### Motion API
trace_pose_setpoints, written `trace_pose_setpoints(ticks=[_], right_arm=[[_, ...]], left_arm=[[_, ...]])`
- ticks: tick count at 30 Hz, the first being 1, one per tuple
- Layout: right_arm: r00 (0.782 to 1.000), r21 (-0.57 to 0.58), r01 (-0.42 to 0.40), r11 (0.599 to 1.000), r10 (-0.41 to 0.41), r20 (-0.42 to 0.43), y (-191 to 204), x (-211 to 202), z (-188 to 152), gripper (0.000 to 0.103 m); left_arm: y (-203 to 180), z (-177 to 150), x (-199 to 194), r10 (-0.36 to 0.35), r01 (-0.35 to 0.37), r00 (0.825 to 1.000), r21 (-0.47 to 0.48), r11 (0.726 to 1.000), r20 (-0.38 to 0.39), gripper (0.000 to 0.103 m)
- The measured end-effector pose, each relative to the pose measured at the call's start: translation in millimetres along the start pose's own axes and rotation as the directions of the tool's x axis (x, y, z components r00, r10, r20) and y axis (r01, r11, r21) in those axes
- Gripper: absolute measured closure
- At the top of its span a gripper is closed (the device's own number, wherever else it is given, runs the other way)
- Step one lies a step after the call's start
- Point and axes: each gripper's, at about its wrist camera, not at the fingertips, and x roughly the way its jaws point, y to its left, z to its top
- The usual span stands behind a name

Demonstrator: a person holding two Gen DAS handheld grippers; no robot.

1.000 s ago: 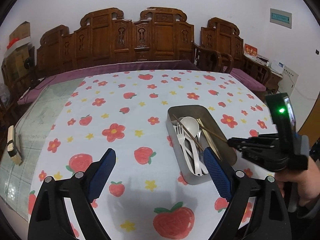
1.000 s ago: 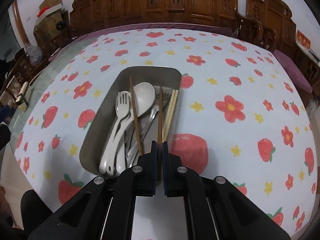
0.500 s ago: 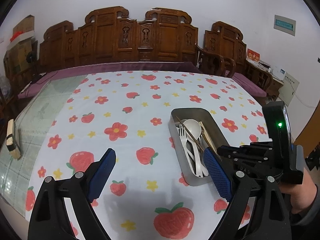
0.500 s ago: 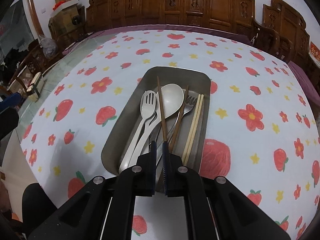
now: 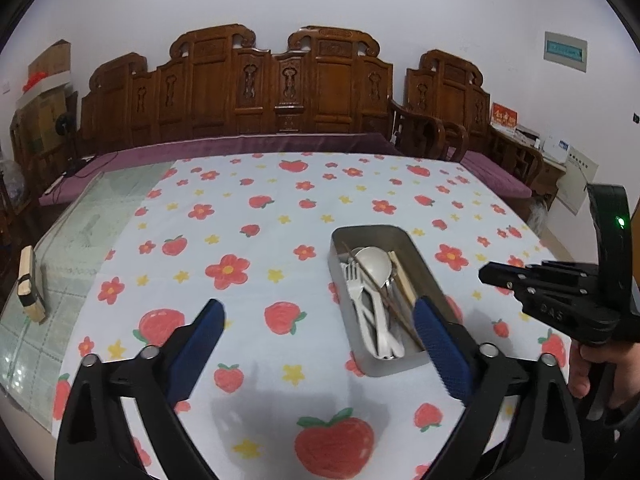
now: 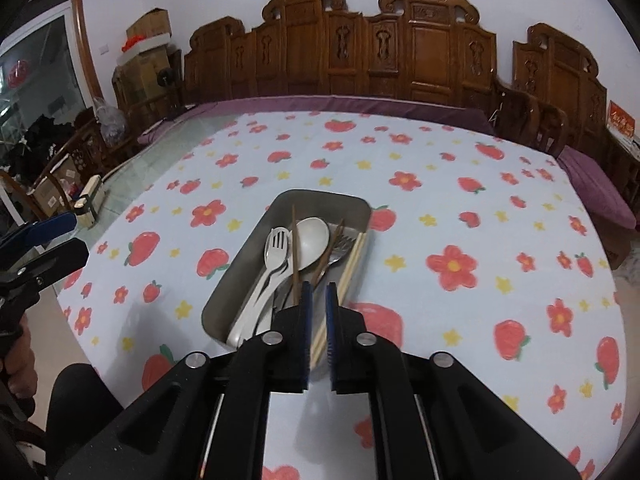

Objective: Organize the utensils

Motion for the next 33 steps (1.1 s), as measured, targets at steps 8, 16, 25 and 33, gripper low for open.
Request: trace_pose_setpoints(ticks=[8,16,25,33], right_arm=[[0.998,0.020,0.011,1.000,-0.012,0.054,-18,-41,-20,0.046],[0.987,0.047,0.077,0.996,-0.082,0.136,-29,-86,-33,0.002],[0.963,0.095,0.131,0.987,-0.150,0.224,-39,-140,-45,0.003],[0.921,0.096,0.165,0.982,-0.188,0.340,-33,-200,-50,0.003]], left_arm=[[-32,-3,0,0.008,-0.008,1.000,-0.005,1.000,-0.016,0.008],[-68,-10,-2,0.018,-0.018,0.999,0.018,1.000,-0.035,0.008],[-105,-8,-33,0.040,-0.041,0.999,0.045,0.998,0.019,0.008],[-124,5,-82,0.029,-0.031,0.995,0.024,0.999,0.095,0.008]])
